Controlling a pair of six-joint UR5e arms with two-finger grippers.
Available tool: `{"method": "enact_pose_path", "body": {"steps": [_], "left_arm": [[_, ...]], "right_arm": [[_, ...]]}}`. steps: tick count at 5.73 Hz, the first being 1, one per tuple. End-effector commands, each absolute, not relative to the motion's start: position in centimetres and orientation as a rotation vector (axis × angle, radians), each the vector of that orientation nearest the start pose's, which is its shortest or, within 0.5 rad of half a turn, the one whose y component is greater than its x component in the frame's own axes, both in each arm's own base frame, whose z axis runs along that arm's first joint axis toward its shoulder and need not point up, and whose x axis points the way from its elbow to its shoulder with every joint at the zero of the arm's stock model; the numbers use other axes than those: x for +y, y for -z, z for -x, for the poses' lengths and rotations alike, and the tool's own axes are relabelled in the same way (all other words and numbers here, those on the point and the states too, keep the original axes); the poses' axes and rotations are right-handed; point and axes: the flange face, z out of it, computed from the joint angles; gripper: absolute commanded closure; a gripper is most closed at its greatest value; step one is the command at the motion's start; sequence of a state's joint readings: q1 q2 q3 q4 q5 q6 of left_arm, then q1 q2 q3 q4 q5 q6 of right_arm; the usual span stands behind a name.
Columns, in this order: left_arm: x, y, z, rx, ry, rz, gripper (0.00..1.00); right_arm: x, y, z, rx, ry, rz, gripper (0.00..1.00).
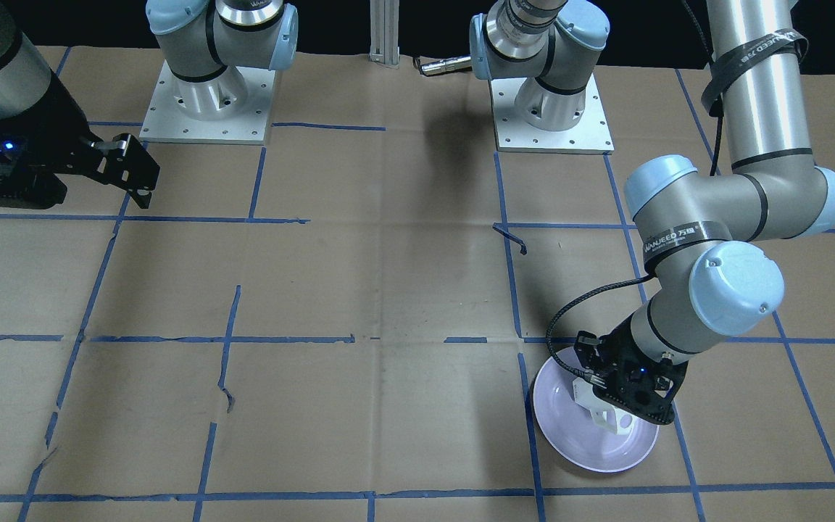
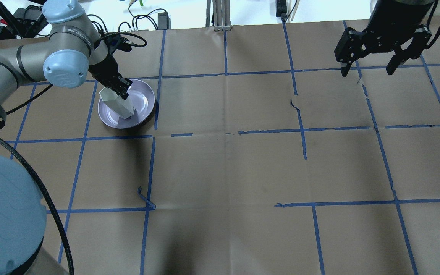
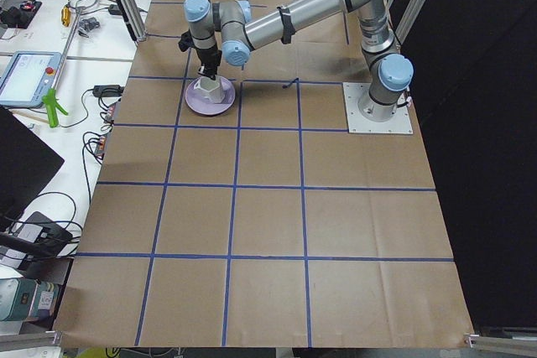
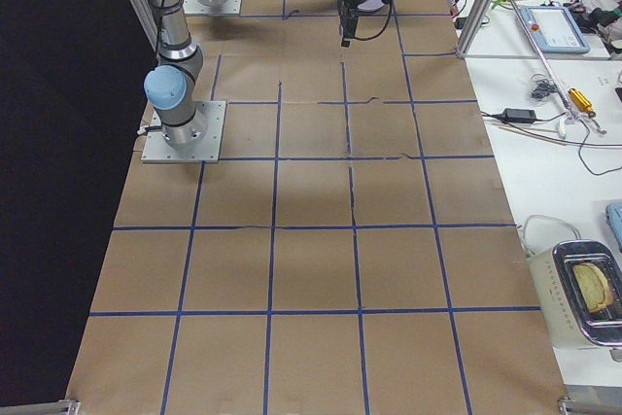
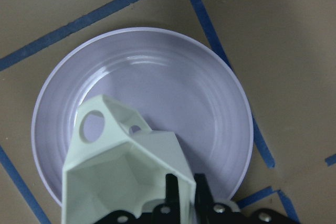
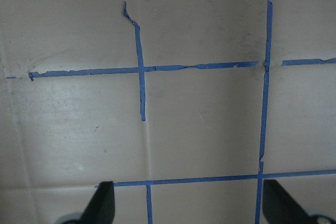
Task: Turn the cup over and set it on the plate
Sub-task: 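Lower the mug onto the plate and open the left gripper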
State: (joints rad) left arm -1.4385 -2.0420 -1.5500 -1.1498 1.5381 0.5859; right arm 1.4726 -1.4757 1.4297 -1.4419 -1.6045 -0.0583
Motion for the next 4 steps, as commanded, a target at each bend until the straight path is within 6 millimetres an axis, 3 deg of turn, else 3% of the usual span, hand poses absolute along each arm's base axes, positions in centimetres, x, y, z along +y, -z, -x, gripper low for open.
{"method": "enact_pose_path", "body": {"steps": [1, 2, 4], "left_arm": [[-65.3, -28.0, 5.0, 3.099, -0.001, -0.711, 0.02], [-64.9, -30.5, 5.5, 3.086, 0.037, -0.706, 0.02], [-61.0, -38.7, 6.2, 3.138, 0.026, -0.443, 0.02]], "right_arm": [[-53.3, -49.6, -7.8, 3.165, -0.135, -0.061, 0.0], [-53.3, -49.6, -7.8, 3.165, -0.135, -0.061, 0.0], [-53.3, -49.6, -7.8, 3.165, -0.135, -0.061, 0.0]]}}
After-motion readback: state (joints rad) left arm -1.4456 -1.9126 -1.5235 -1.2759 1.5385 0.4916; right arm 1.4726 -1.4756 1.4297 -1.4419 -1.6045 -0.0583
